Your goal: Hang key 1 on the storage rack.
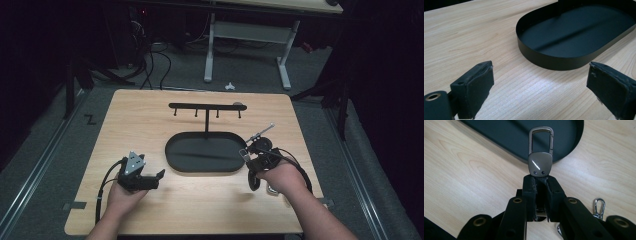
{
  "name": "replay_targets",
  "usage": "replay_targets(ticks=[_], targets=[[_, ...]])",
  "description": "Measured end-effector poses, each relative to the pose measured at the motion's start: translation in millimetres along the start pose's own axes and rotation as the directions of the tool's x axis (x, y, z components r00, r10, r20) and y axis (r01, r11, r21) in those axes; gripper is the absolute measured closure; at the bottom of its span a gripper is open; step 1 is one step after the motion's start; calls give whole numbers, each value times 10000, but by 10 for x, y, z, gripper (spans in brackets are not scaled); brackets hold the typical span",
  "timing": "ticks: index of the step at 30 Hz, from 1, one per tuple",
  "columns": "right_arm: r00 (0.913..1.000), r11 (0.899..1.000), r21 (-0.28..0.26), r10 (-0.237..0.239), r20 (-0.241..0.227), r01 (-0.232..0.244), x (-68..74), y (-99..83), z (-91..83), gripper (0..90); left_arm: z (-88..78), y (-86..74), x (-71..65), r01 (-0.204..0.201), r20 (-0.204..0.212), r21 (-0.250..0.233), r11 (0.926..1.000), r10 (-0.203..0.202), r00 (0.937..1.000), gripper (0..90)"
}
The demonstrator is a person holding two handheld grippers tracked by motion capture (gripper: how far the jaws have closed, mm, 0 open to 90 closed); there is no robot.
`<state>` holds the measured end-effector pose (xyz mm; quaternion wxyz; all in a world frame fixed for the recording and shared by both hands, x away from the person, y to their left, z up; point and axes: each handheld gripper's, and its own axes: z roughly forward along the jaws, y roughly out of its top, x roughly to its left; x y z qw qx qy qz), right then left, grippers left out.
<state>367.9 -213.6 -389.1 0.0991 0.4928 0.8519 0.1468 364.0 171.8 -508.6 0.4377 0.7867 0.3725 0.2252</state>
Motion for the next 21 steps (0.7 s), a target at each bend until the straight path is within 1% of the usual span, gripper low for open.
replay_targets(ticks=[3,5,6,10,14,16,19,21], targets=[[10000,9998,-219,-40,29,40,3,74,-61,799,-4,0,4,30,-1,-37,10000,-30,10000,77],[10000,9997,-225,-37,37,38,8,90,-72,799,-6,0,6,41,2,-38,10000,-41,10000,77],[10000,9996,-286,-65,60,66,20,130,-94,799,-7,-1,8,38,3,-35,10000,-38,10000,77],[9999,9992,-384,-143,31,144,41,200,-117,799,-12,-2,12,46,50,-24,10000,-46,10000,77],[9998,9988,-452,-200,48,202,71,261,-113,799,-6,-6,11,23,63,0,10000,-23,10000,77],[9996,9984,-502,-278,4,278,92,312,-98,799,-8,-5,11,23,62,-17,10000,-22,10000,77],[9997,9981,-564,-245,-67,240,106,348,-89,799,-12,-5,13,31,74,-3,10000,-31,10000,77],[9996,9977,-624,-278,-100,272,115,408,-86,799,-11,-8,14,49,75,-11,10000,-49,10000,77]])
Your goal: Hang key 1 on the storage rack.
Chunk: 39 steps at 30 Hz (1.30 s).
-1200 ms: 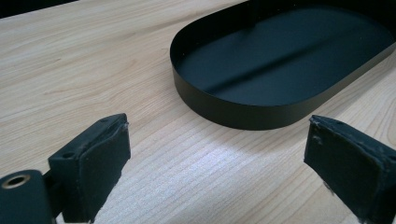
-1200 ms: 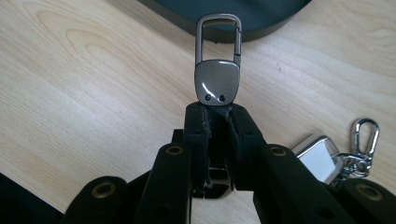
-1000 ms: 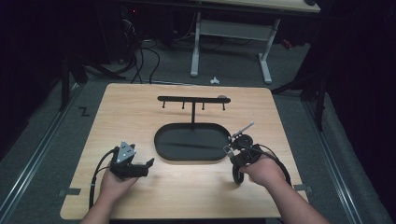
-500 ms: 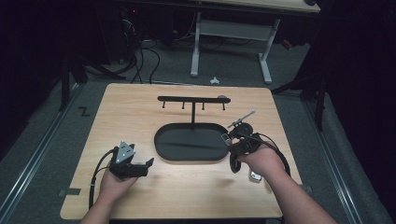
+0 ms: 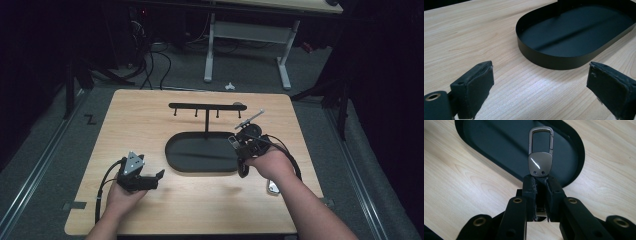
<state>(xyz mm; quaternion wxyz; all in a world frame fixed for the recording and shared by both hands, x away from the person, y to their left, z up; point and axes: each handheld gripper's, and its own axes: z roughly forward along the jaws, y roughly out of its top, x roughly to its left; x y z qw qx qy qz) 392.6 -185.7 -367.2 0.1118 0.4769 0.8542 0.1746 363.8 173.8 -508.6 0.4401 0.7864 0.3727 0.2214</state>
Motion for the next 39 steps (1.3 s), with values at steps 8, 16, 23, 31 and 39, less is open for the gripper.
replay_targets(ticks=[8,16,23,31,39], targets=[[10000,9998,-186,-14,-46,13,14,135,-2,799,3,-8,7,0,31,23,10000,-1,10000,77],[10000,9995,-326,-29,-13,28,20,258,-2,799,0,-8,7,-9,58,46,10000,9,10000,77],[10000,9985,-541,-45,9,46,26,364,-33,799,-1,-8,10,-21,82,77,10000,20,10000,77],[10000,9974,-720,-47,48,51,47,481,-79,799,4,-11,7,-19,94,83,10000,19,10000,77],[9999,9964,-847,-74,115,83,50,592,-93,799,3,-14,7,-13,105,100,9999,12,9999,77]])
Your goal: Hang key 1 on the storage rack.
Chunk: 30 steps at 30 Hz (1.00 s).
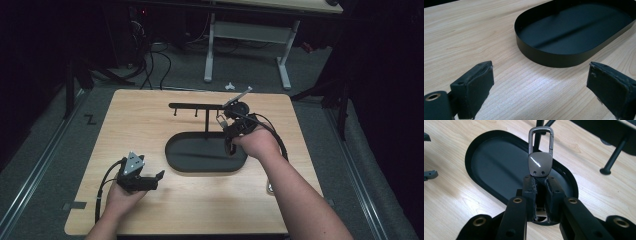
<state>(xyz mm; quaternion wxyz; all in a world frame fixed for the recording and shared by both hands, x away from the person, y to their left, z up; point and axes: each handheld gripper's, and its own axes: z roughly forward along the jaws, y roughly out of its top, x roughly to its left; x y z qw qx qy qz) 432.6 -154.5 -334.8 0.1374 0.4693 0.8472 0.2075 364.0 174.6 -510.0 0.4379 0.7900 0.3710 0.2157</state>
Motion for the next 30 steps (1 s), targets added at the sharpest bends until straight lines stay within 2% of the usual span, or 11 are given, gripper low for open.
replay_targets(ticks=[4,5,6,13,22,30], targets=[[10000,10000,-36,-42,55,42,7,52,18,799,0,-1,5,17,0,10,10000,-17,10000,77],[9999,9999,14,110,54,-110,19,62,20,799,-1,-2,6,22,8,26,10000,-22,10000,77],[10000,10000,-21,-15,37,15,13,76,30,799,-2,-2,7,21,13,39,10000,-21,10000,77],[9999,10000,13,-17,142,17,11,125,97,799,-3,-4,11,37,17,28,10000,-37,10000,77],[9991,9994,5,340,241,-340,-34,125,247,796,1,-7,6,11,57,81,10000,-11,10000,77],[9986,9991,-21,432,309,-432,-73,148,342,793,6,-11,7,0,116,127,9999,-2,9999,77]])
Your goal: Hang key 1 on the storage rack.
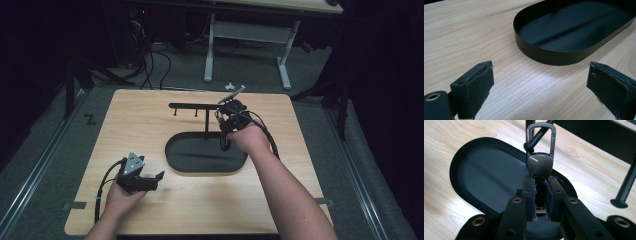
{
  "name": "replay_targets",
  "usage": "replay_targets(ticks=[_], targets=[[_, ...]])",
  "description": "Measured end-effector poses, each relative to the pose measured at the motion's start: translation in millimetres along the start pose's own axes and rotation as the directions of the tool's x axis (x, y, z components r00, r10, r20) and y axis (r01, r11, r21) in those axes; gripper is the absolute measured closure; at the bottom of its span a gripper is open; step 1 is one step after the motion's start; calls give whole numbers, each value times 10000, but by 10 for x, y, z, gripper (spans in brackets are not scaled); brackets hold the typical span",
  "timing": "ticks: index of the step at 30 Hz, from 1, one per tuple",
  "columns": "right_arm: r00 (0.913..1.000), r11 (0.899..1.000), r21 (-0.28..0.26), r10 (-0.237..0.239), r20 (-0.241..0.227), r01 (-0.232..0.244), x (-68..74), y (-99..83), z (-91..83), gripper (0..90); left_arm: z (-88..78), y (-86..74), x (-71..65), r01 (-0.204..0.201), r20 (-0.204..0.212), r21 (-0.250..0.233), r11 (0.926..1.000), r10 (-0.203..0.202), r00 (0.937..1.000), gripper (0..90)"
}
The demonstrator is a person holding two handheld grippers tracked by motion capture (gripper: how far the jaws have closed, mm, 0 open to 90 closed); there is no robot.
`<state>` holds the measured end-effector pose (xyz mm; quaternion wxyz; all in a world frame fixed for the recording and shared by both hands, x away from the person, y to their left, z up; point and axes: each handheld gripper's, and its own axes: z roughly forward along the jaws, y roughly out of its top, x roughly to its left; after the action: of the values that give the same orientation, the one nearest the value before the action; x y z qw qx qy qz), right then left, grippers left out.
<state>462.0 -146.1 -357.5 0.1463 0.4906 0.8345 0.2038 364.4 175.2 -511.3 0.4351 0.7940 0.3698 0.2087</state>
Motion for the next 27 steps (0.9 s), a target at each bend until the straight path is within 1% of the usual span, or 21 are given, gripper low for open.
replay_targets(ticks=[8,9,12,13,15,17,27], targets=[[9999,9999,4,117,121,-117,-9,28,47,777,3,-2,5,0,28,50,10000,0,10000,77],[9997,9997,-107,229,77,-228,-11,33,48,761,3,-2,3,3,29,46,10000,-3,10000,77],[9997,9997,-124,231,7,-231,-9,35,43,760,3,-3,6,1,37,69,10000,-1,10000,77],[9999,9998,-129,156,29,-156,-12,31,42,761,3,-3,6,1,37,69,10000,-1,10000,77],[9998,9997,-112,223,5,-223,-13,22,36,759,4,-3,8,4,45,97,10000,-4,10000,77],[9999,9998,-102,171,7,-171,-20,7,36,756,7,-4,6,4,28,78,10000,-4,10000,77],[9994,9994,-73,344,-91,-345,-30,-83,8,738,20,-2,-3,-7,19,65,10000,7,10000,78]])
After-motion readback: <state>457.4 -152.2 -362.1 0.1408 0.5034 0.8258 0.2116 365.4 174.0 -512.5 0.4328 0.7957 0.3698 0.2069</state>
